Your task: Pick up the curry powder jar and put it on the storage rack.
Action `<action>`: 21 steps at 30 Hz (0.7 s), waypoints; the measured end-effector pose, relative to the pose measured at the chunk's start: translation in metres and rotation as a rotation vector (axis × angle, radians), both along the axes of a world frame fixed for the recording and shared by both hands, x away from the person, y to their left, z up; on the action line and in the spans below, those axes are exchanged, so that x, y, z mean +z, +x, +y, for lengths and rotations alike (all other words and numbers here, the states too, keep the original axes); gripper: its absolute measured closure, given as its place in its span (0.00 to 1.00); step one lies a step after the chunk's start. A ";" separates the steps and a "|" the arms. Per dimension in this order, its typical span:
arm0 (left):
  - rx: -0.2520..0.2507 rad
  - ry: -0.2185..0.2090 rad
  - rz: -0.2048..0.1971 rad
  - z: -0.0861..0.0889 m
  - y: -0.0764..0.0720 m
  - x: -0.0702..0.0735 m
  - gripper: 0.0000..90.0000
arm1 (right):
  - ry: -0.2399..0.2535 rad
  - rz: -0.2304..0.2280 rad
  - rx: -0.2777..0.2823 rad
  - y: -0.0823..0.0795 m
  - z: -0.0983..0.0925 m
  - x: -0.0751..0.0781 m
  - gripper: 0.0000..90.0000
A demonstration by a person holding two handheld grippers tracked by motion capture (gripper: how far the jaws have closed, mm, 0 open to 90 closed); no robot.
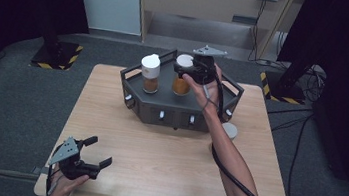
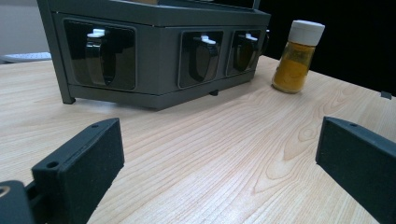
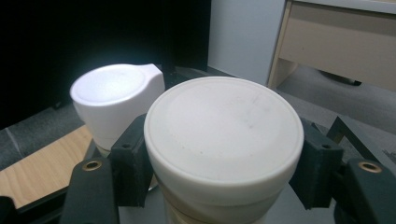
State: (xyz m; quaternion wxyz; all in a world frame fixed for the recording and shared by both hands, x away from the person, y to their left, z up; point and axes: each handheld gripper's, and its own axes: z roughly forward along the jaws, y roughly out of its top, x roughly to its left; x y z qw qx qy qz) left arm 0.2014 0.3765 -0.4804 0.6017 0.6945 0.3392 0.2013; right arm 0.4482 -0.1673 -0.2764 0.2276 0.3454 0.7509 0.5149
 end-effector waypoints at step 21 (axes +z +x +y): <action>-0.001 0.004 -0.002 0.000 0.000 0.000 0.00 | -0.001 0.012 -0.026 0.005 0.008 -0.022 0.37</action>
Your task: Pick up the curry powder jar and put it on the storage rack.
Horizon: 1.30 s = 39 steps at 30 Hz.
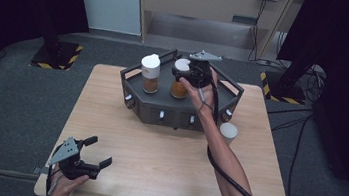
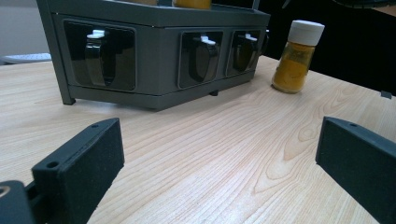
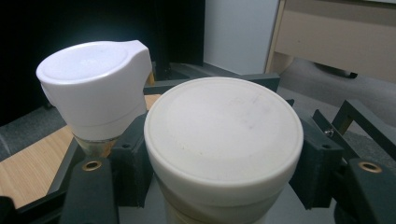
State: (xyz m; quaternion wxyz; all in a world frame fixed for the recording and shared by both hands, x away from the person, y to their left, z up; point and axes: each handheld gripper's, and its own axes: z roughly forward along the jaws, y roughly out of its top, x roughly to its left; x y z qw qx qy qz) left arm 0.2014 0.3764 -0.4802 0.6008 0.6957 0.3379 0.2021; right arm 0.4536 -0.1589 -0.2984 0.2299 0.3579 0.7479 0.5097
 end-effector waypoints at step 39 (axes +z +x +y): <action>-0.009 0.019 -0.002 -0.003 0.001 0.002 0.00 | -0.021 -0.130 0.030 -0.065 -0.074 0.060 0.09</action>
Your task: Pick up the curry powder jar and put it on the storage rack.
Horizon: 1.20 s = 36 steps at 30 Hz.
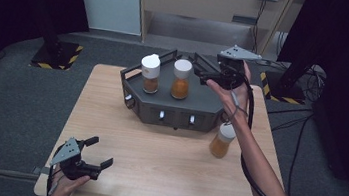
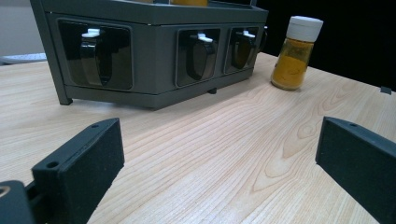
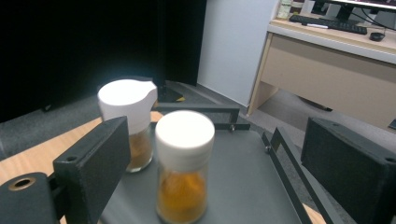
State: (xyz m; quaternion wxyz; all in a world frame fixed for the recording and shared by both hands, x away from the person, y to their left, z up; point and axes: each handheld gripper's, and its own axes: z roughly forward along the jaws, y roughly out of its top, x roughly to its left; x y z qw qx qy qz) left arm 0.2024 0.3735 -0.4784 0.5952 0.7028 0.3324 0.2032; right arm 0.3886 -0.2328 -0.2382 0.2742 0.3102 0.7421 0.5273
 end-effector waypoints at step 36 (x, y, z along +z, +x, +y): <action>-0.003 0.018 0.000 -0.002 0.000 0.002 0.00 | 0.071 0.004 -0.027 -0.144 -0.115 -0.074 0.06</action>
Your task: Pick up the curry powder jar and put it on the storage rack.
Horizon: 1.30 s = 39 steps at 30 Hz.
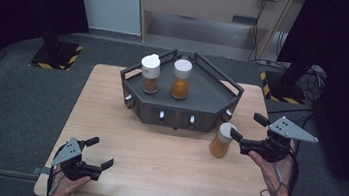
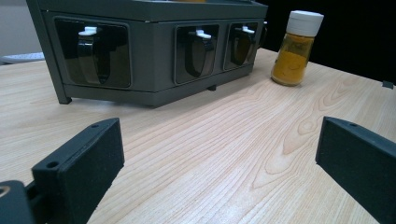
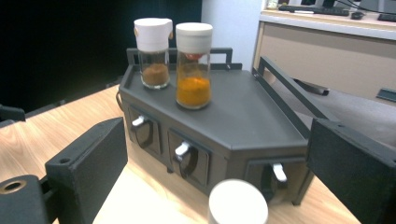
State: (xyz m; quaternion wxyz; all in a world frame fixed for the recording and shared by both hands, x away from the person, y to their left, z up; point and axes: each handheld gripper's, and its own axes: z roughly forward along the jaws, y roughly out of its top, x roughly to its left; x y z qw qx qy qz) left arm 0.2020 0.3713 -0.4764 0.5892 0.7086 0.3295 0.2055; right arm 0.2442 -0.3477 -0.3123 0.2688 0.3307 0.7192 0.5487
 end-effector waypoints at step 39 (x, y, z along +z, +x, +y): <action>-0.003 0.006 0.005 0.000 0.001 0.000 0.00 | -0.003 0.074 -0.119 -0.074 -0.035 -0.102 0.07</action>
